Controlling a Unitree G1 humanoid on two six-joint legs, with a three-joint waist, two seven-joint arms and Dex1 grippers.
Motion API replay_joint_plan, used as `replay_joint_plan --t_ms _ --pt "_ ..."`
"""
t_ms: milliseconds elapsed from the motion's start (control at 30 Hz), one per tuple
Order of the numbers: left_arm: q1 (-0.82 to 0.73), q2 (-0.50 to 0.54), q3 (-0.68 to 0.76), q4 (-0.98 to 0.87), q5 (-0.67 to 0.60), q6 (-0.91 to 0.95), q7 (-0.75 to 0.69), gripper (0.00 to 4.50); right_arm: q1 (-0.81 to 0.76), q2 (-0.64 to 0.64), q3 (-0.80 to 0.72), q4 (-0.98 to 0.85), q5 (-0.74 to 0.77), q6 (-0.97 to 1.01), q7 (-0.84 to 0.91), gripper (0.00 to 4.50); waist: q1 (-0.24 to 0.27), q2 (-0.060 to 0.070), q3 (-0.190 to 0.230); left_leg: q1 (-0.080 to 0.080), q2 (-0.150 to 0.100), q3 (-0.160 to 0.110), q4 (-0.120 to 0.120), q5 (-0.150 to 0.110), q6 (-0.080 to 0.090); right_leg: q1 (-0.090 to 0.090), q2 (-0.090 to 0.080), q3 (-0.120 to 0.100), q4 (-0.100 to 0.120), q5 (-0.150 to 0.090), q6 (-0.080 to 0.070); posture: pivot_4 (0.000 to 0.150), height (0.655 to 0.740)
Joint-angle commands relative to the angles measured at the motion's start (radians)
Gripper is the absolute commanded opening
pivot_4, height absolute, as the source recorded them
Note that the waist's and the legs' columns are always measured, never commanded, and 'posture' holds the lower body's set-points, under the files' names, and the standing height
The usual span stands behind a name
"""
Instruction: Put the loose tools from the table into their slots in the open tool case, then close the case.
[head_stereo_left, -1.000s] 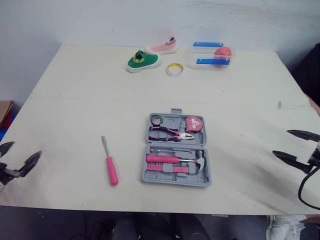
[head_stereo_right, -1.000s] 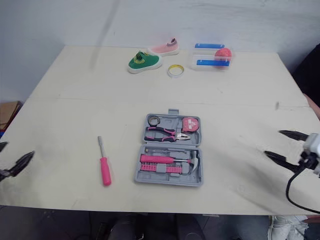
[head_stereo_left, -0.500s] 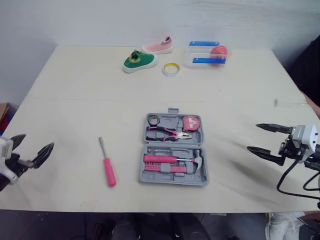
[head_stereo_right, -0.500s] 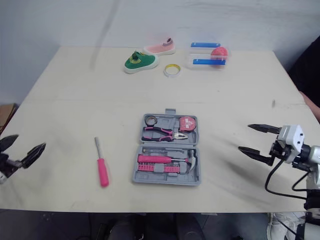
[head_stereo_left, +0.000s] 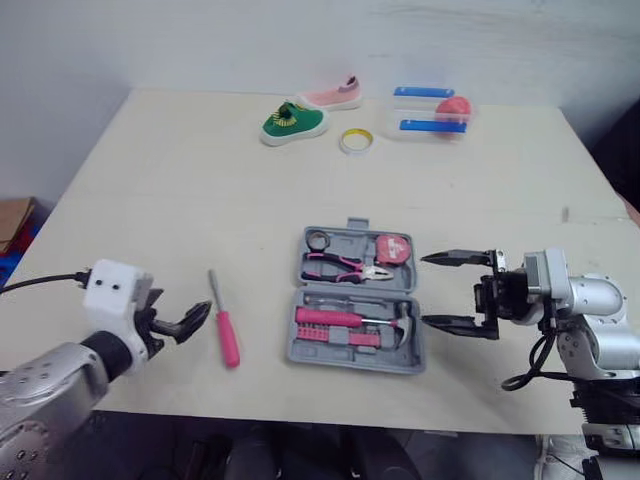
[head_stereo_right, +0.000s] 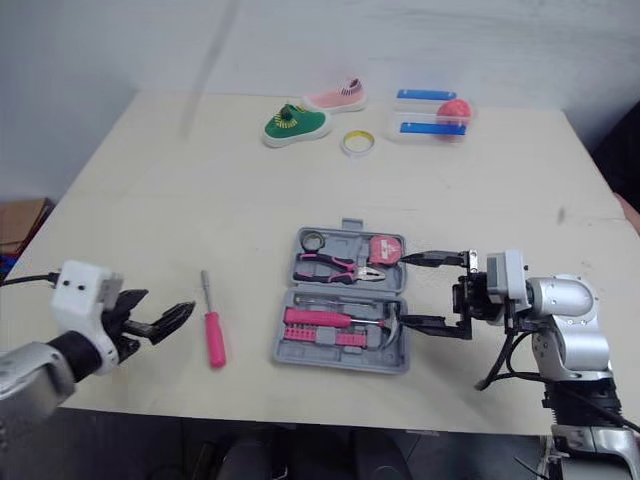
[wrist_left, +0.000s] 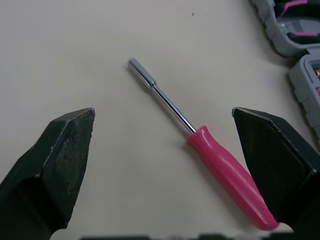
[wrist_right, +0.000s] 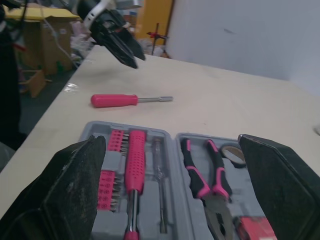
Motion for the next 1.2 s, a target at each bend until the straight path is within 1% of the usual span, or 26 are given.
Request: replay_joint_plan --t_ms 33,133,167,233,367,433,533,733,767,833,933,1000,1033,1067,1100,1167,1200 --pt "-0.04 -0.115 -0.068 -0.085 0.026 0.137 0.114 4.5 0.006 -0.013 0.014 -0.041 0.015 -0.028 0.069 4.41 0.003 -0.001 0.0 0.0 0.0 -0.001 0.0 0.0 0.0 0.001 0.0 -0.001 -0.002 0.0 0.0 0.15 0.74" --pt "-0.072 -0.262 -0.119 -0.107 0.11 0.191 0.216 4.5 0.006 -0.014 0.018 -0.049 0.024 -0.021 0.081 4.41 0.004 0.0 0.0 -0.001 -0.001 -0.003 0.001 0.0 0.0 0.002 0.001 -0.002 -0.003 0.0 0.0 0.15 0.74" --pt "-0.077 -0.279 -0.15 -0.108 0.136 0.193 0.233 4.5 0.005 -0.013 0.018 -0.051 0.026 -0.019 0.079 4.41 0.004 0.0 0.0 -0.001 -0.002 -0.004 0.001 0.0 0.0 0.002 0.002 -0.002 -0.003 0.0 0.0 0.15 0.74" --pt "-0.066 -0.304 -0.208 -0.094 0.167 0.194 0.251 4.5 0.008 -0.014 0.02 -0.059 0.033 -0.011 0.073 4.41 0.005 0.0 0.0 -0.002 -0.003 -0.005 0.001 0.001 -0.002 0.003 0.003 -0.002 -0.003 0.0 0.0 0.15 0.74" --pt "-0.043 -0.329 -0.262 -0.084 0.208 0.194 0.255 4.5 0.013 -0.015 0.022 -0.073 0.039 0.004 0.065 4.41 0.0 0.0 0.0 -0.001 -0.002 -0.006 0.001 0.002 -0.004 0.003 0.004 -0.002 -0.003 0.0 -0.001 0.15 0.74" --pt "-0.009 -0.32 -0.295 -0.072 0.232 0.194 0.256 4.5 0.015 -0.014 0.023 -0.082 0.039 0.009 0.058 4.41 0.001 0.0 0.0 -0.001 -0.002 -0.006 0.0 0.002 -0.004 0.003 0.004 -0.002 -0.003 0.0 -0.001 0.15 0.74" --pt "0.049 -0.278 -0.33 -0.054 0.265 0.194 0.237 3.71 0.016 -0.013 0.021 -0.095 0.037 0.018 0.044 4.5 -0.002 0.002 -0.001 0.0 -0.002 -0.006 0.0 0.002 -0.004 0.004 0.004 -0.002 -0.003 0.0 -0.001 0.15 0.74" --pt "0.072 -0.269 -0.312 -0.049 0.316 0.194 0.176 0.87 0.018 -0.009 0.019 -0.105 0.03 0.022 0.031 4.5 0.0 0.007 -0.004 0.0 -0.003 -0.006 0.0 0.001 -0.003 0.005 0.003 -0.002 -0.004 0.0 -0.001 0.15 0.74" --pt "0.069 -0.261 -0.303 -0.052 0.33 0.194 0.164 0.51 0.017 -0.009 0.018 -0.105 0.029 0.022 0.028 4.5 0.0 0.008 -0.004 0.0 -0.003 -0.006 0.0 0.001 -0.003 0.005 0.003 -0.002 -0.004 0.0 -0.001 0.15 0.74" --pt "0.057 -0.252 -0.284 -0.056 0.354 0.183 0.14 0.51 0.015 -0.011 0.018 -0.105 0.025 0.022 0.025 4.5 0.0 0.008 -0.004 0.0 -0.003 -0.006 -0.001 0.001 -0.003 0.005 0.003 -0.002 -0.005 0.0 -0.001 0.15 0.74" --pt "0.028 -0.182 -0.273 -0.05 0.377 0.058 0.067 0.51 0.015 -0.012 0.012 -0.102 0.016 0.013 0.013 4.5 0.0 0.007 -0.004 0.0 -0.002 -0.006 -0.001 0.001 -0.003 0.005 0.003 -0.003 -0.004 0.0 -0.002 0.15 0.74" --pt "0.027 -0.09 -0.288 -0.039 0.388 -0.101 -0.043 0.51 0.018 -0.017 0.004 -0.098 0.006 0.004 0.006 4.5 0.001 0.006 -0.004 0.0 -0.002 -0.007 -0.001 0.002 -0.004 0.004 0.004 -0.003 -0.004 0.0 -0.003 0.15 0.74" --pt "0.036 -0.061 -0.289 -0.032 0.389 -0.154 -0.085 0.51 0.021 -0.019 0.003 -0.101 0.002 0.002 0.002 4.5 0.001 0.006 -0.003 0.0 -0.001 -0.007 -0.001 0.002 -0.004 0.004 0.004 -0.004 -0.004 0.0 -0.004 0.15 0.74" --pt "0.05 0.033 -0.311 -0.017 0.426 -0.273 -0.178 0.51 0.025 -0.032 -0.006 -0.095 -0.011 -0.009 0.004 4.5 0.002 0.006 -0.003 0.0 -0.001 -0.007 -0.002 0.002 -0.004 0.004 0.003 -0.004 -0.004 0.0 -0.005 0.15 0.74" --pt "0.06 0.1 -0.323 0.001 0.448 -0.365 -0.26 0.51 0.031 -0.043 -0.018 -0.092 -0.017 -0.013 0.0 4.5 0.002 0.005 -0.003 -0.001 -0.001 -0.007 -0.002 0.002 -0.004 0.004 0.003 -0.004 -0.005 0.0 -0.005 0.15 0.74" --pt "0.074 0.18 -0.333 0.048 0.471 -0.512 -0.38 0.51 0.043 -0.062 -0.04 -0.094 -0.02 -0.014 -0.01 4.5 0.006 0.006 -0.003 -0.002 0.0 -0.005 -0.004 0.001 -0.005 0.002 0.001 -0.005 -0.007 0.0 -0.007 0.15 0.74" --pt "0.076 0.192 -0.33 0.071 0.471 -0.557 -0.415 0.51 0.049 -0.068 -0.047 -0.098 -0.019 -0.013 -0.016 4.5 0.009 0.007 -0.003 -0.002 0.0 -0.005 -0.006 0.001 -0.004 0.002 -0.001 -0.006 -0.008 0.0 -0.008 0.15 0.74"
